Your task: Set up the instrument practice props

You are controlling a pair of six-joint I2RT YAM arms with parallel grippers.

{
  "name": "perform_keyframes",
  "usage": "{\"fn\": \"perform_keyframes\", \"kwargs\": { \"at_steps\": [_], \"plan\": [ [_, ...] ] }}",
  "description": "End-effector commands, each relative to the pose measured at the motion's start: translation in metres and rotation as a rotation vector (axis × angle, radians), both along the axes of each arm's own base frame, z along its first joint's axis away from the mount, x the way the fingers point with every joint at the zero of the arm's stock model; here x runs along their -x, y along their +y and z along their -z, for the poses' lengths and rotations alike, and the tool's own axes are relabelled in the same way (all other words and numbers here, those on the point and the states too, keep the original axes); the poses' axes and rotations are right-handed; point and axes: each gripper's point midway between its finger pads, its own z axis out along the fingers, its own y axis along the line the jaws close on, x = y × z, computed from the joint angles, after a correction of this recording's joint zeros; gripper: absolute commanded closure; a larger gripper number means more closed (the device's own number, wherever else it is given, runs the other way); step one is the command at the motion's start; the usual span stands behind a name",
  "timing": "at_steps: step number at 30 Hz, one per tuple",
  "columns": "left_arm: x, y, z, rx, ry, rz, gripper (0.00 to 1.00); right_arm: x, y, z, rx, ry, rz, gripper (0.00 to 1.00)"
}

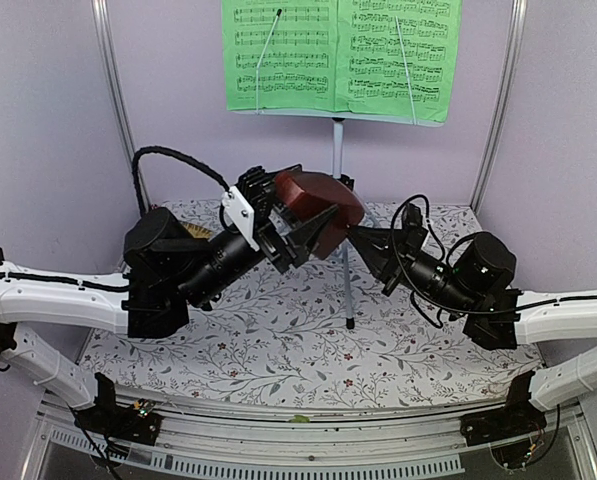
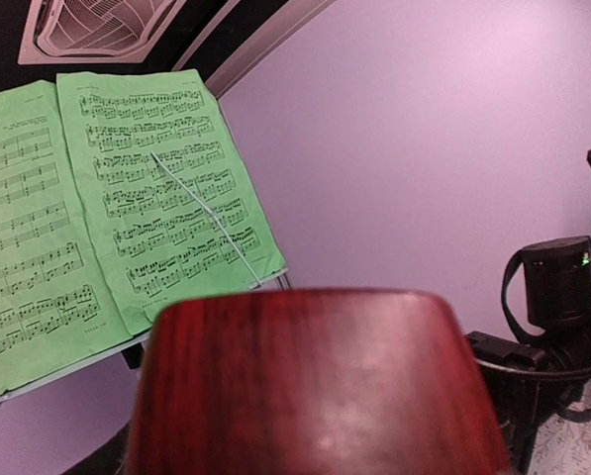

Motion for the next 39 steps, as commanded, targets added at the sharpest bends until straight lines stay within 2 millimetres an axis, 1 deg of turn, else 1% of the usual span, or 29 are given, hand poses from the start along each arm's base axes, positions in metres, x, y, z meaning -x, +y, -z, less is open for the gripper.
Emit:
{"fn": "perform_keyframes", "kwargs": {
  "at_steps": [1,4,7,8,10,11,13,16,17,21,23,25,26,27,29,32,35,37,39],
  "plan": [
    [0.01,0.003,-0.009,0.018,-0.053,0.04,1.0,0.0,-0.034,-0.068,-0.342,-0.008,0.021,1.0],
    [0.007,0.006,-0.017,0.031,-0.057,0.021,1.0,-0.002,-0.034,-0.068,-0.239,-0.074,0.075,1.0],
    [0.002,0.009,-0.027,0.043,-0.049,-0.016,1.0,-0.005,-0.032,-0.066,-0.065,-0.175,0.15,0.99],
    [0.001,0.01,-0.031,0.051,-0.047,-0.023,1.0,-0.007,-0.032,-0.066,-0.02,-0.207,0.174,0.96],
    [0.0,0.012,-0.038,0.06,-0.048,-0.031,1.0,-0.009,-0.033,-0.063,0.052,-0.27,0.214,0.83],
    [0.0,0.012,-0.041,0.06,-0.048,-0.032,1.0,-0.01,-0.033,-0.061,0.081,-0.289,0.228,0.75],
    [0.0,0.013,-0.047,0.061,-0.047,-0.033,1.0,-0.011,-0.032,-0.059,0.158,-0.36,0.259,0.65],
    [-0.002,0.013,-0.056,0.062,-0.044,-0.04,1.0,-0.014,-0.032,-0.05,0.264,-0.438,0.296,0.54],
    [-0.003,0.012,-0.059,0.057,-0.041,-0.044,1.0,-0.015,-0.032,-0.047,0.32,-0.497,0.32,0.5],
    [-0.007,0.008,-0.068,0.033,-0.003,-0.056,1.0,-0.02,-0.045,-0.046,0.514,-0.713,0.458,0.4],
    [-0.008,0.005,-0.069,0.007,0.015,-0.062,1.0,-0.02,-0.05,-0.052,0.599,-0.833,0.522,0.38],
    [-0.01,0.002,-0.071,-0.022,0.035,-0.077,1.0,-0.019,-0.055,-0.058,0.702,-0.988,0.597,0.35],
    [-0.011,0.002,-0.075,-0.028,0.044,-0.087,1.0,-0.017,-0.055,-0.061,0.726,-1.043,0.617,0.35],
    [-0.012,0.001,-0.077,-0.037,0.054,-0.098,1.0,-0.016,-0.056,-0.062,0.791,-1.136,0.657,0.34],
    [-0.015,-0.001,-0.079,-0.058,0.08,-0.119,1.0,-0.015,-0.06,-0.064,0.849,-1.242,0.722,0.33],
    [-0.022,-0.006,-0.081,-0.103,0.131,-0.154,1.0,-0.009,-0.066,-0.065,0.936,-1.421,0.838,0.32],
    [-0.023,-0.012,-0.085,-0.131,0.159,-0.171,1.0,0.001,-0.065,-0.063,1.005,-1.612,0.936,0.32],
    [-0.022,-0.016,-0.088,-0.143,0.168,-0.177,1.0,0.0,-0.065,-0.06,1.12,-1.722,1.028,0.32],
    [-0.022,-0.019,-0.09,-0.153,0.177,-0.185,1.0,0.002,-0.07,-0.065,1.184,-1.763,1.141,0.31]
  ]
}}
